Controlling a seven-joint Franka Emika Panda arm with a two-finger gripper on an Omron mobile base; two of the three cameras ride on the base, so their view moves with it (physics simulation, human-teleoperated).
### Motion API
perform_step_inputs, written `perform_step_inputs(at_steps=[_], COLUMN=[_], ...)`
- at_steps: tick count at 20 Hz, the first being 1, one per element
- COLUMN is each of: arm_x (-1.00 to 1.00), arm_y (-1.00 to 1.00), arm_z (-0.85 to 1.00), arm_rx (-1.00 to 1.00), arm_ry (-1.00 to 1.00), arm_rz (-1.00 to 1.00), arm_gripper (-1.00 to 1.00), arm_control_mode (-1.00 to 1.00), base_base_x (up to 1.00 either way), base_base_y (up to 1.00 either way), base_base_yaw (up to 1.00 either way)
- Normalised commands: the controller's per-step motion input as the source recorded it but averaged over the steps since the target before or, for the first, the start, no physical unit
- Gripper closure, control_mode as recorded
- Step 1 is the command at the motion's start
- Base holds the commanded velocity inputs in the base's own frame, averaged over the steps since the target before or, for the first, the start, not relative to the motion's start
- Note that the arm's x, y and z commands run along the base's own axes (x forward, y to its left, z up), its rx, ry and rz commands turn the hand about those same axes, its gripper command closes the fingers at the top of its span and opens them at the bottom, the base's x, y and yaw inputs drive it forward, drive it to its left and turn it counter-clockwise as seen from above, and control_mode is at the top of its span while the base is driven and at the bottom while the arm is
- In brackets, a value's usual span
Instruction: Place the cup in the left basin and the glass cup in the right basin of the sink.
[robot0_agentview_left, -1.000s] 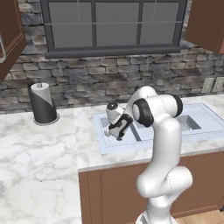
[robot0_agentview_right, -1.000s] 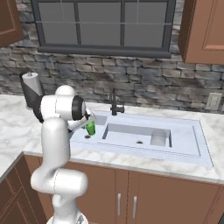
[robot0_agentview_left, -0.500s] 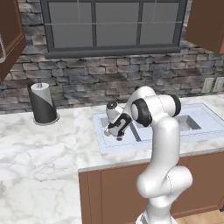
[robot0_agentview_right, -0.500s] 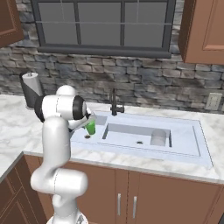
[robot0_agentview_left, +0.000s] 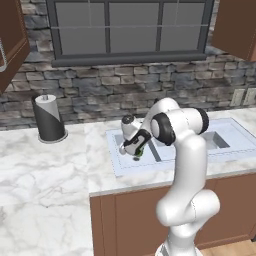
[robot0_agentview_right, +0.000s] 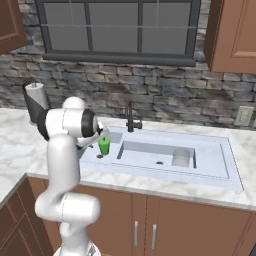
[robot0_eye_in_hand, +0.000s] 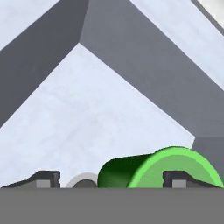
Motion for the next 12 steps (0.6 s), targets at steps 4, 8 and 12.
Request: perform_step_inputs(at_steps=[4,8,12], arm_x=[-0.19,-0.19,-0.23], arm_y=[0.00,0.00,0.00], arm_z=[0.44,0.51,0.51], arm_rx=[0.00,0.00,0.00], arm_ry=[-0.10,-0.10,-0.08], arm_rz=[0.00,0.00,0.00], arm_gripper=[-1.00,-1.00,-1.00], arm_control_mode=[-1.00,-1.00,-1.00], base_base_x=[0.00,0.00,0.00], base_base_y=[0.00,0.00,0.00], base_base_yaw=[0.00,0.00,0.00])
